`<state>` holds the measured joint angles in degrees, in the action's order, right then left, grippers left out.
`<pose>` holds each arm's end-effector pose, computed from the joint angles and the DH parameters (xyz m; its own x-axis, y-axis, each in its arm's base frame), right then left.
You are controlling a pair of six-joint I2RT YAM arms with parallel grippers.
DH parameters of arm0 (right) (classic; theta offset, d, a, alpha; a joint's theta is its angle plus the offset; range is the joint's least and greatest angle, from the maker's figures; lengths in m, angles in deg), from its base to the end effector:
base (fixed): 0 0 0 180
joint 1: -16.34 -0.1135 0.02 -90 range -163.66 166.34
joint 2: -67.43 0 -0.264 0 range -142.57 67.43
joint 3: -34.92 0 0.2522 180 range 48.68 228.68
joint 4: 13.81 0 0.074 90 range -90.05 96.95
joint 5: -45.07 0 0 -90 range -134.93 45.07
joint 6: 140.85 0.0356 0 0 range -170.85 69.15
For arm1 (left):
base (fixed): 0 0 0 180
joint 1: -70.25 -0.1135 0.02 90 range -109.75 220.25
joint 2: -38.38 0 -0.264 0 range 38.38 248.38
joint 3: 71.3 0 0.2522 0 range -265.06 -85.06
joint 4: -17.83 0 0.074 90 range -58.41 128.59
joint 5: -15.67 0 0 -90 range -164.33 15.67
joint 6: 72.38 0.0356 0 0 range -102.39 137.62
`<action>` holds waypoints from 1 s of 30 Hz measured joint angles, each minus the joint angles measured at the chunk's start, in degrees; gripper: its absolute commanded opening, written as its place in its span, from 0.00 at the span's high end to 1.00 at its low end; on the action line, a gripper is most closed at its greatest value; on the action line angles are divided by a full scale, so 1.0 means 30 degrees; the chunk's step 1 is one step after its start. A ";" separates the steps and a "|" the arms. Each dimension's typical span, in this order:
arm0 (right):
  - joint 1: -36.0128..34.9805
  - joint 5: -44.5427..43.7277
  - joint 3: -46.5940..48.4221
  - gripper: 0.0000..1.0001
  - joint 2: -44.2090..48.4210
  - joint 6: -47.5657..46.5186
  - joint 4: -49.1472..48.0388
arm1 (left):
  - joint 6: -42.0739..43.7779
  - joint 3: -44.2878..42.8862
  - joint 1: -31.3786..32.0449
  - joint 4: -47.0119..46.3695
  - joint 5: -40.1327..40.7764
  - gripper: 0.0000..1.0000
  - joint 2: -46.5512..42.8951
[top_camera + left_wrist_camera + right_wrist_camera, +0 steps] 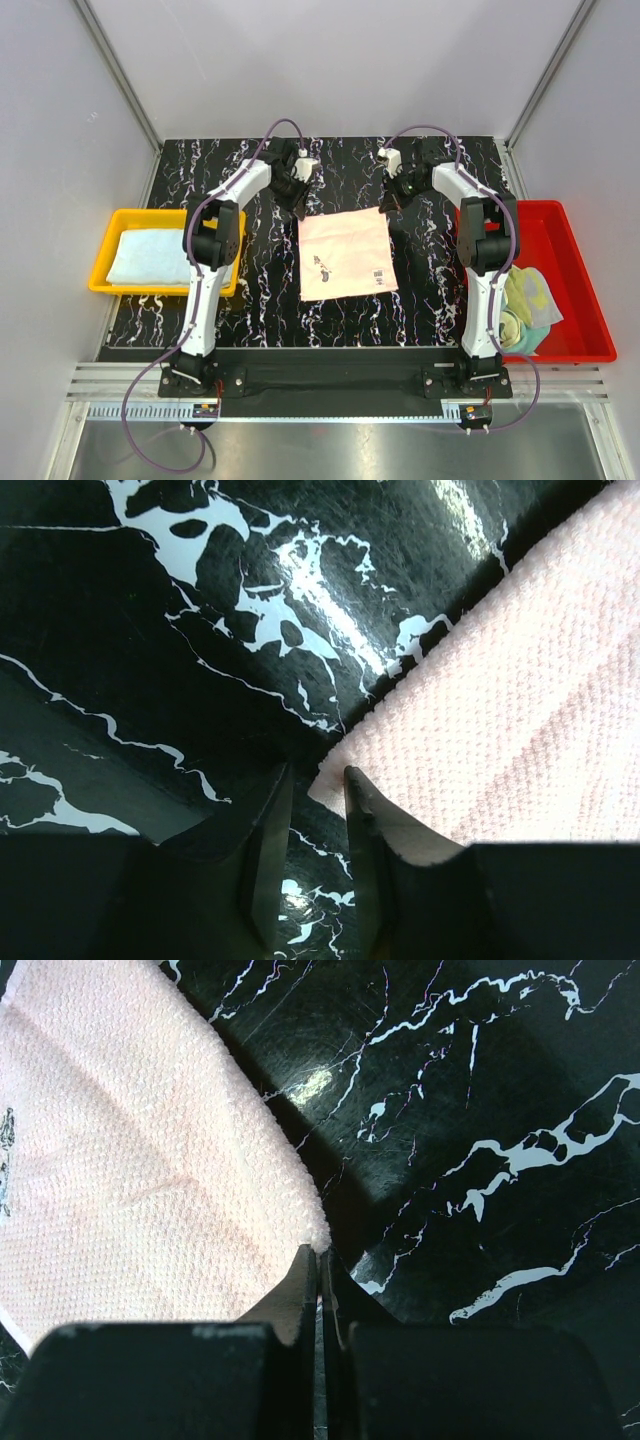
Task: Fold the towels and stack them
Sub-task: Fold the towel
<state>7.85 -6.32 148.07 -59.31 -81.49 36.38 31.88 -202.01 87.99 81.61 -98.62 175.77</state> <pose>0.4596 0.0911 0.1745 -0.5656 -0.4871 -0.6654 -0.7861 0.5624 0.2565 0.4721 -0.1664 0.1626 -0.7693 0.4818 -0.4196 0.6173 0.7300 -0.2933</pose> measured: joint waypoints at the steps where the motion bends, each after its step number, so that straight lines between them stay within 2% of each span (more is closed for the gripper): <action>1: 0.0000 0.0007 0.0000 1.00 -0.0007 0.0000 0.0000 | 0.0044 -0.0007 0.0000 0.0087 -0.0015 0.67 0.0000; 7: 0.0000 0.0007 0.0007 1.00 -0.0007 0.0000 0.0007 | 0.0175 -0.0015 0.0000 0.0474 -0.0029 0.73 0.0000; 10: 0.0000 0.0007 0.0007 1.00 -0.0015 0.0000 0.0007 | 0.0211 -0.0015 0.0000 0.0583 -0.0044 0.84 0.0000; 11: 0.0000 0.0007 0.0007 1.00 -0.0015 0.0000 0.0007 | 0.0197 -0.0015 0.0000 0.0634 -0.0051 0.97 0.0007; 12: 0.0000 0.0007 0.0007 1.00 -0.0015 0.0000 0.0007 | 0.0138 -0.0015 0.0000 0.0721 -0.0066 1.00 0.0022; 21: 0.0000 -0.0714 -0.0087 1.00 -0.0015 0.0299 -0.0619 | 0.0233 -0.0138 0.0000 0.1093 -0.0131 1.00 -0.0058; 25: 0.0000 -0.1064 -0.1800 1.00 0.0816 0.0291 -0.2208 | 0.0007 0.2492 0.0022 0.0160 -0.0073 1.00 -0.2273; 30: -0.0007 -0.0984 -0.5974 1.00 0.4102 -0.0335 -0.4087 | -0.0197 0.4430 0.0408 -0.0517 0.0168 1.00 -0.5880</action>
<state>7.83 -9.27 130.15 -47.00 -82.49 24.12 31.29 -188.72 89.21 80.06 -98.12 158.13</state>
